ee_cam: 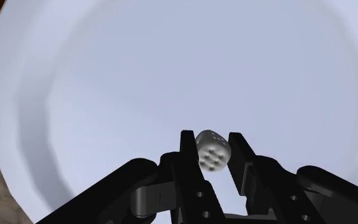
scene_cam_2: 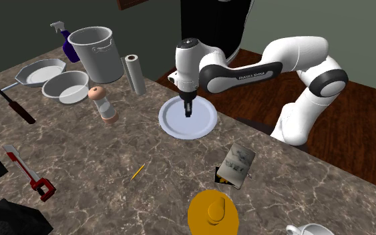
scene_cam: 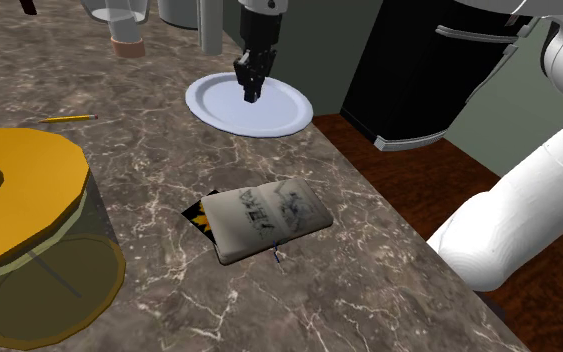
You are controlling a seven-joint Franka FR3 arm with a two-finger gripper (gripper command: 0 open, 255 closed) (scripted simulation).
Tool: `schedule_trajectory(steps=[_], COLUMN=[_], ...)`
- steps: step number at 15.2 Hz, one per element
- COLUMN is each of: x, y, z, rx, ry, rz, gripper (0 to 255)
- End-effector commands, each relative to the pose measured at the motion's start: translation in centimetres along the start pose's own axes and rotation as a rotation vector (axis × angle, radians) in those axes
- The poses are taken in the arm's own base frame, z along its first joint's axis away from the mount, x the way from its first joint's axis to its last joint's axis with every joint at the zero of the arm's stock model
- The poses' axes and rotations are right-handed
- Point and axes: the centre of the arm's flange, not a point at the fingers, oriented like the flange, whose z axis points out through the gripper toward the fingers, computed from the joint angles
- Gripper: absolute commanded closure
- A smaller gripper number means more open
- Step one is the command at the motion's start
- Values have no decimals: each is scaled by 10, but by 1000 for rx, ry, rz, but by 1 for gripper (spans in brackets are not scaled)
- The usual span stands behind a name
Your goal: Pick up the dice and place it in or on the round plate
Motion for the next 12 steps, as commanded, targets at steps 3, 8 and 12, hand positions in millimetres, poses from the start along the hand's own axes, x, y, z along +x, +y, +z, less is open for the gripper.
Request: schedule_trajectory(steps=[3, 8, 12], x=[0, 0, 0], y=[0, 0, 0], z=[0, 0, -39], rx=[0, 0, 0], ry=[0, 0, 0], rz=[0, 0, 0], gripper=[255, 0, 0])
